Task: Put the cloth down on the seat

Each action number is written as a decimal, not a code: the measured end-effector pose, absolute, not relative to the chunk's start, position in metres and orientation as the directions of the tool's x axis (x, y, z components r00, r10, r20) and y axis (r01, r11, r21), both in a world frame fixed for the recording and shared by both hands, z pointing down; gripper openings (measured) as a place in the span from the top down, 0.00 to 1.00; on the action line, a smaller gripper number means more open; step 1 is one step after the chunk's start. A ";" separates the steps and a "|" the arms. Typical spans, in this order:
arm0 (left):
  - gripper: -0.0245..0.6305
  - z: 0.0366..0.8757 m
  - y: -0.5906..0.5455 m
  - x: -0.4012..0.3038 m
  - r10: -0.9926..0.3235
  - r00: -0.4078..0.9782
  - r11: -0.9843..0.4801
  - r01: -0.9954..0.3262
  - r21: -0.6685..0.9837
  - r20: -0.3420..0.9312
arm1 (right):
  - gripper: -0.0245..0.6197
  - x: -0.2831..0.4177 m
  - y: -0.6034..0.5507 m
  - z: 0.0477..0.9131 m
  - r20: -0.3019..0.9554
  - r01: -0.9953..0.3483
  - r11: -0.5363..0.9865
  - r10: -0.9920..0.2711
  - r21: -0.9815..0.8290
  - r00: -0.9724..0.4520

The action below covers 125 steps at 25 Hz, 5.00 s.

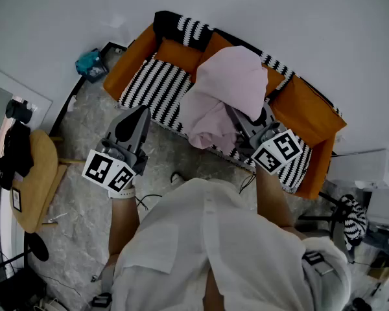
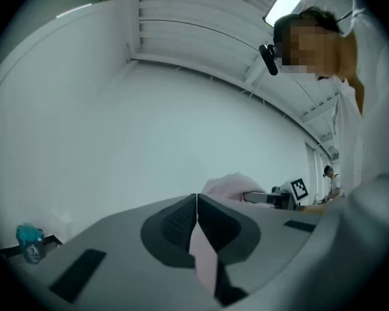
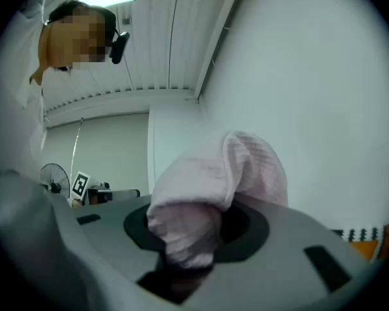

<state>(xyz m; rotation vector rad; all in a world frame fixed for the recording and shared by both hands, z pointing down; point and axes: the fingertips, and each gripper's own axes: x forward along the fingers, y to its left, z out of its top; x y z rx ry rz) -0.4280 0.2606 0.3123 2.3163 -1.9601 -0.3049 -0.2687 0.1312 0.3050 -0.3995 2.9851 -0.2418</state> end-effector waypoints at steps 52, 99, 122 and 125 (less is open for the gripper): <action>0.94 0.346 -0.041 -0.155 -0.746 0.665 -0.653 -0.721 0.232 -0.032 | 0.72 -0.013 -0.079 0.361 0.006 -0.566 0.773 -0.589 -0.286 -0.808; 0.94 0.448 -0.325 0.098 -0.694 0.699 -0.655 -0.712 0.252 0.171 | 0.58 0.342 -0.448 0.672 0.695 -0.871 0.395 -0.538 -0.291 -0.477; 0.94 0.432 -0.324 0.103 -0.683 0.714 -0.676 -0.697 0.237 0.152 | 0.46 0.416 -0.454 0.544 0.658 -0.899 0.429 -0.651 -0.090 -0.377; 0.94 0.427 -0.321 0.102 -0.686 0.713 -0.677 -0.699 0.230 0.143 | 0.50 0.376 -0.432 0.502 0.500 -0.871 0.476 -0.728 -0.126 -0.470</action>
